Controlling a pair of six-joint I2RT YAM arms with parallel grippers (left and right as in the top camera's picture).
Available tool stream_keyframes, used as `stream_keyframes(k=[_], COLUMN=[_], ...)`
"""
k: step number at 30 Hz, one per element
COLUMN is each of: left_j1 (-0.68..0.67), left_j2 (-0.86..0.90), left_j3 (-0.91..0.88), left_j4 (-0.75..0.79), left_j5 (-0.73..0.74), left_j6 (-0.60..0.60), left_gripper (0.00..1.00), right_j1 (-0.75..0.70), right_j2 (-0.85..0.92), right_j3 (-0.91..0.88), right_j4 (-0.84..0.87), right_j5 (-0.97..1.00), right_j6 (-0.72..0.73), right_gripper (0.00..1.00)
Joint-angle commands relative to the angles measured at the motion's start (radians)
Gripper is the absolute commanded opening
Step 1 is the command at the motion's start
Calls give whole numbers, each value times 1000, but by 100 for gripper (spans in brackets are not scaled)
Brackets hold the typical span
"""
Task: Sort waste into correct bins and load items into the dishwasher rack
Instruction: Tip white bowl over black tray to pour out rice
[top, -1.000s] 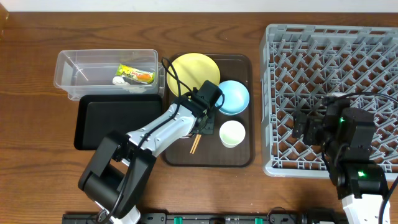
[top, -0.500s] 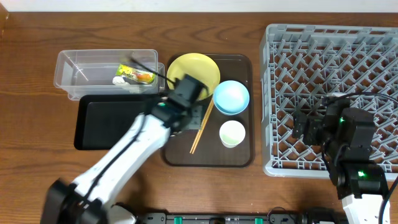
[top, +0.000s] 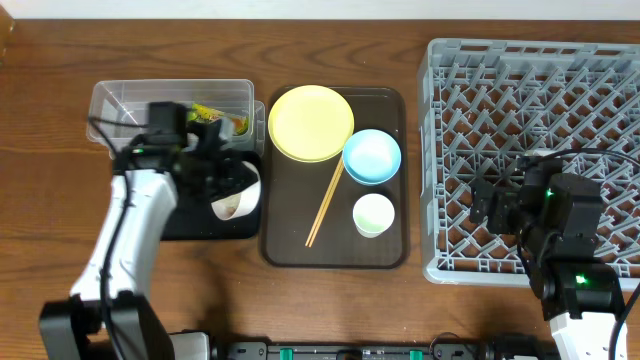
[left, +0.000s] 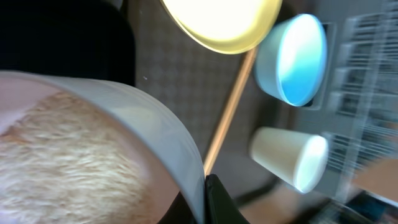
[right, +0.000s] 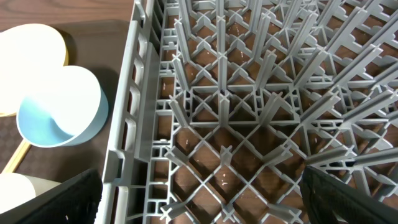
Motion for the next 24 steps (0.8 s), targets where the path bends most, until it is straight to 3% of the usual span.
stream_keyframes(k=[1,6,14,18,24], left_j1=[98,212,323,371,418], left_j2=[61,175,286,291,291], left_j3=[-27,-35,-37,-37,-37], left_j4=[-31,-87,-156,-176,-188], left_j5=[357,580,720,774,816], left_j6=[206,331,339,324,182], left_gripper=[6,6,6,6,6], right_j1=[18,18,18,18,18], right_j2=[-1,-1,-1,-1,-1], right_j3=[19,19,19,19,19], right_j4=[0,-1,-1,-1,-1], right_j5=[-5,-5,-5,-5,-5], right_j6=[9,9,9,9,9], right_gripper=[99,99,99,99,99])
